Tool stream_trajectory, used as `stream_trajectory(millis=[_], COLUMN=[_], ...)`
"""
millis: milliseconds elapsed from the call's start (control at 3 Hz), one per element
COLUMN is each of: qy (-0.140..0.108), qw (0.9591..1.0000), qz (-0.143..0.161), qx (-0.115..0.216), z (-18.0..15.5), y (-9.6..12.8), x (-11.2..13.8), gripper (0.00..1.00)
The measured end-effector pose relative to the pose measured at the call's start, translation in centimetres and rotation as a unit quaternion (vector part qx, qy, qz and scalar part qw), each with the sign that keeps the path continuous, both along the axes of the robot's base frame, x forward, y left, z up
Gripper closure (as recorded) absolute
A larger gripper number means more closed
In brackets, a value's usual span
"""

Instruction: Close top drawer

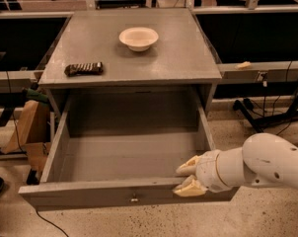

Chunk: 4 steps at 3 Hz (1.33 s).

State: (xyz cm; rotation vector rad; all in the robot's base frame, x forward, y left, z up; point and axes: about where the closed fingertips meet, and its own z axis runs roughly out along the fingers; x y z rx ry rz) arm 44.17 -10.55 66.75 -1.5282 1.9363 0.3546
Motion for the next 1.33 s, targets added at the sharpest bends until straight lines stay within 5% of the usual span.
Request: stream_trajectory(millis=[333, 667, 1000, 1333], qy=[-0.003, -0.010, -0.011, -0.015], qw=[1.0000, 0.9996, 0.9996, 0.9995], qz=[-0.007, -0.024, -0.024, -0.026], qx=[-0.001, -0.005, -0.005, -0.007], z=[-0.1, -0.3, -0.2, 0.1], y=[-0.3, -0.6, -0.6, -0.6], x=[0.7, 3.7, 3.6, 5.1], gripper=[0.87, 1.00, 1.00, 0.81])
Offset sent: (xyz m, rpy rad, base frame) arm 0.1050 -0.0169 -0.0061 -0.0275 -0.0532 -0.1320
